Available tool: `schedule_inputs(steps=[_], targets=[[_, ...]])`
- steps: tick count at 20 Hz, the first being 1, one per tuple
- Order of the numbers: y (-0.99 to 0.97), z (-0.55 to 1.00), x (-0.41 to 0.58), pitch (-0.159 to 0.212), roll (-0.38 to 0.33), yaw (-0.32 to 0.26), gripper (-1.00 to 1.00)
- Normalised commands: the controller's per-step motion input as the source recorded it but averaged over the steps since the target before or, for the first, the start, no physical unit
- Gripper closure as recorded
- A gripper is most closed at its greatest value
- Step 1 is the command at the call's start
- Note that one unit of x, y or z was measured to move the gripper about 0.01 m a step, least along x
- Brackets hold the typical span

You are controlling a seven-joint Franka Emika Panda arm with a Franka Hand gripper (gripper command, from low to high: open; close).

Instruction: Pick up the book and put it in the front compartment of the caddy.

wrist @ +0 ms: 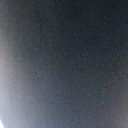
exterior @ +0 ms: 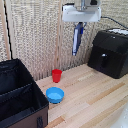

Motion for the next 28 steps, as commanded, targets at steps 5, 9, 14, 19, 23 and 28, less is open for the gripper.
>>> schedule_inputs(steps=[5, 9, 14, 19, 23, 28], targets=[[0.8, 0.34, -0.078, -0.005, 0.0, -0.08, 1.0], [0.78, 0.32, -0.067, 0.0, 0.0, -0.08, 1.0], [0.78, 0.25, -0.005, 0.0, -0.006, -0.106, 1.0], [0.77, 0.25, 0.0, 0.0, -0.003, -0.11, 1.0], [0.78, 0.23, -0.024, 0.0, -0.006, -0.094, 1.0], [0.8, 0.22, -0.072, 0.0, -0.013, -0.079, 1.0]])
